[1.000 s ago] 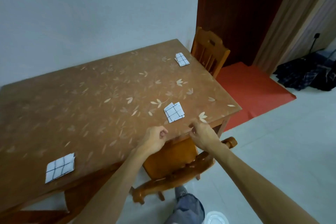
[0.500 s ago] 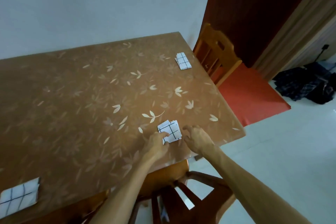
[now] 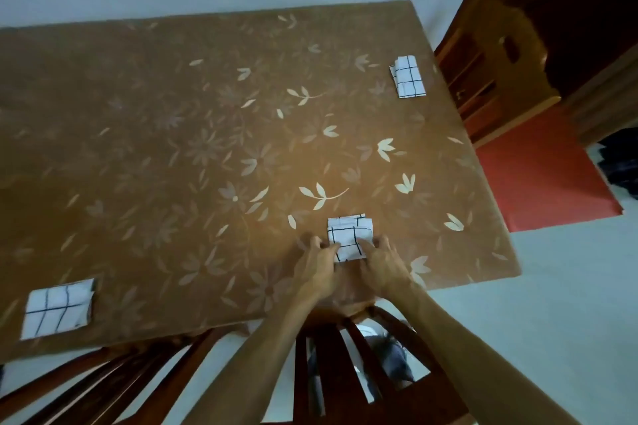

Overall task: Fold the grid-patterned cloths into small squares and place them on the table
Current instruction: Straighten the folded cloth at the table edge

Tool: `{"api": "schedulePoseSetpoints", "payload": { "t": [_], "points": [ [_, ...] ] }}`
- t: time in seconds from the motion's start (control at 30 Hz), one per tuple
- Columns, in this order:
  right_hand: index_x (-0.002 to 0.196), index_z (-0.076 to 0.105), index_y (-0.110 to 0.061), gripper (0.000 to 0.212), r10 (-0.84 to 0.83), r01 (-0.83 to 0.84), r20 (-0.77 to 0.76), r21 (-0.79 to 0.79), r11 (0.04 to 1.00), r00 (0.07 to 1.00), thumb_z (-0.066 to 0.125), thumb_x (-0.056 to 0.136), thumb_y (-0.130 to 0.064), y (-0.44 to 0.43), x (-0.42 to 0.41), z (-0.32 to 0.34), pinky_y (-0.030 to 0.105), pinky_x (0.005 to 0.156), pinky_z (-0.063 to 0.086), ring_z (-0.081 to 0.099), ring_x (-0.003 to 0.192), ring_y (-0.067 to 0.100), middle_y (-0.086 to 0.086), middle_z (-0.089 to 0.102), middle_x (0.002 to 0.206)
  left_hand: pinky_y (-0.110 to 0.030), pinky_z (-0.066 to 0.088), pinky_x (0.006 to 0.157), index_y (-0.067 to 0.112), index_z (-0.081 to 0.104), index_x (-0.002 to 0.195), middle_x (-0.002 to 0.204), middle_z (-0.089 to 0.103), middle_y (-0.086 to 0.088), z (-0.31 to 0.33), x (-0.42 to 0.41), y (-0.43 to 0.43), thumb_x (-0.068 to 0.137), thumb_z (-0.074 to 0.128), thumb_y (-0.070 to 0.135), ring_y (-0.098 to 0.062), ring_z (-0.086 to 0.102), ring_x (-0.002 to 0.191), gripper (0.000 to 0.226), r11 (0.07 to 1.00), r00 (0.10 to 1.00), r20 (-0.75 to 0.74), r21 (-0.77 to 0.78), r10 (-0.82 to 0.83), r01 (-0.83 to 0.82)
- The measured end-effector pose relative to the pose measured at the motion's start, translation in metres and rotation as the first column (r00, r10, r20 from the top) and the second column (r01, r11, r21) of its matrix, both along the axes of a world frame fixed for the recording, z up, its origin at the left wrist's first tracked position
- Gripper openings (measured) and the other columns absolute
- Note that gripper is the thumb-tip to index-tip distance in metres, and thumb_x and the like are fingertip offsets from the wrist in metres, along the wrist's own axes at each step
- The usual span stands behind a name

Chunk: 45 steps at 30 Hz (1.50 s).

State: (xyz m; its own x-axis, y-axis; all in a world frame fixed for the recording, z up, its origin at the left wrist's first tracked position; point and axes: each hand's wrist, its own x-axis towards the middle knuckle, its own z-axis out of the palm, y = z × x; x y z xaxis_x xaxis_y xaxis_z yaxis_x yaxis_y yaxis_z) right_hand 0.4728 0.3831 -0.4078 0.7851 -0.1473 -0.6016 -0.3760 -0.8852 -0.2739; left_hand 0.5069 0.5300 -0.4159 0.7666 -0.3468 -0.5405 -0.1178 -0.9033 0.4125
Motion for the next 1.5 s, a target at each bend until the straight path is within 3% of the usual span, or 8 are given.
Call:
{"api": "schedulePoseSetpoints", "payload": {
  "t": [0.2, 0.33, 0.47, 0.83, 1.03, 1.17, 1.3, 1.5],
  "points": [
    [0.148, 0.037, -0.01, 0.069, 0.121, -0.118, -0.036, 0.088, 0.989, 0.992, 0.065, 0.089, -0.031, 0.022, -0.004, 0.0, 0.041, 0.109, 0.042, 0.042, 0.132, 0.038, 0.02, 0.033, 0.146, -0.043, 0.052, 0.095, 0.028, 0.047, 0.146, 0.128, 0.049, -0.007, -0.013, -0.015, 0.038, 0.099, 0.048, 0.023, -0.029, 0.059, 0.114, 0.047, 0.998, 0.999, 0.029, -0.053, 0.045, -0.044],
    [0.142, 0.04, -0.012, 0.058, 0.194, -0.188, -0.035, 0.118, 0.975, 0.98, 0.043, 0.088, -0.034, 0.045, -0.014, 0.001, 0.045, 0.097, 0.052, 0.051, 0.122, 0.04, 0.018, 0.035, 0.138, -0.033, 0.047, 0.097, 0.024, 0.046, 0.148, 0.127, 0.049, -0.009, -0.016, -0.039, 0.068, 0.102, 0.044, 0.019, -0.025, 0.058, 0.115, 0.046, 0.993, 0.992, 0.063, -0.06, 0.109, -0.106],
    [0.142, 0.039, -0.016, 0.048, 0.261, -0.26, -0.008, 0.085, 0.962, 0.965, 0.048, 0.096, -0.024, 0.055, -0.021, -0.004, 0.048, 0.095, 0.054, 0.048, 0.129, 0.037, 0.016, 0.029, 0.147, -0.034, 0.046, 0.105, 0.024, 0.045, 0.149, 0.154, 0.035, -0.009, -0.012, -0.056, 0.081, 0.102, 0.046, 0.019, -0.024, 0.051, 0.131, 0.047, 0.991, 0.99, 0.076, -0.068, 0.123, -0.118],
    [0.146, 0.036, -0.017, 0.048, 0.267, -0.269, 0.072, 0.026, 0.963, 0.961, 0.045, 0.098, -0.016, 0.019, -0.024, 0.022, 0.042, 0.092, 0.055, 0.059, 0.117, 0.033, 0.012, 0.048, 0.139, -0.024, 0.047, 0.079, 0.019, 0.057, 0.135, 0.126, 0.053, -0.006, 0.017, -0.059, 0.064, 0.099, 0.05, 0.015, -0.019, 0.06, 0.103, 0.036, 0.99, 0.981, 0.142, -0.063, 0.134, -0.126],
    [0.123, 0.057, -0.013, 0.035, 0.158, -0.165, 0.088, 0.084, 0.983, 0.984, 0.041, 0.101, -0.035, -0.053, -0.043, 0.043, 0.043, 0.087, 0.056, 0.068, 0.1, 0.035, 0.014, 0.069, 0.114, -0.036, 0.052, 0.079, 0.02, 0.062, 0.126, 0.119, 0.06, -0.002, 0.045, -0.063, 0.001, 0.098, 0.05, 0.02, -0.024, 0.063, 0.104, 0.03, 0.999, 0.978, 0.205, 0.027, 0.035, -0.042],
    [0.119, 0.062, -0.008, 0.032, 0.079, -0.091, 0.097, 0.127, 0.988, 0.992, 0.043, 0.102, -0.028, -0.131, -0.068, 0.059, 0.039, 0.085, 0.056, 0.07, 0.099, 0.035, 0.016, 0.072, 0.11, -0.033, 0.048, 0.071, 0.02, 0.063, 0.124, 0.11, 0.064, -0.004, 0.057, -0.07, -0.073, 0.094, 0.056, 0.018, -0.022, 0.063, 0.093, 0.03, 0.999, 0.972, 0.232, 0.002, -0.038, 0.039],
    [0.115, 0.065, -0.003, 0.032, 0.009, -0.021, 0.117, 0.104, 0.994, 0.993, 0.045, 0.1, -0.022, -0.221, -0.097, 0.071, 0.034, 0.08, 0.05, 0.067, 0.106, 0.037, 0.02, 0.071, 0.114, -0.024, 0.04, 0.068, 0.024, 0.064, 0.116, 0.102, 0.065, 0.002, 0.064, -0.087, -0.158, 0.096, 0.061, 0.037, -0.01, 0.054, 0.08, 0.025, 0.993, 0.971, 0.215, -0.03, -0.101, 0.11],
    [0.123, 0.065, -0.011, 0.033, -0.118, 0.092, 0.165, 0.158, 0.983, 0.979, 0.046, 0.096, -0.017, -0.332, -0.13, 0.085, 0.037, 0.09, 0.051, 0.064, 0.112, 0.036, 0.016, 0.069, 0.121, -0.028, 0.045, 0.07, 0.018, 0.069, 0.098, 0.084, 0.068, -0.001, 0.069, -0.113, -0.283, 0.089, 0.063, 0.025, -0.018, 0.064, 0.077, 0.012, 0.986, 0.967, 0.207, -0.044, -0.149, 0.161]
  ]
}}
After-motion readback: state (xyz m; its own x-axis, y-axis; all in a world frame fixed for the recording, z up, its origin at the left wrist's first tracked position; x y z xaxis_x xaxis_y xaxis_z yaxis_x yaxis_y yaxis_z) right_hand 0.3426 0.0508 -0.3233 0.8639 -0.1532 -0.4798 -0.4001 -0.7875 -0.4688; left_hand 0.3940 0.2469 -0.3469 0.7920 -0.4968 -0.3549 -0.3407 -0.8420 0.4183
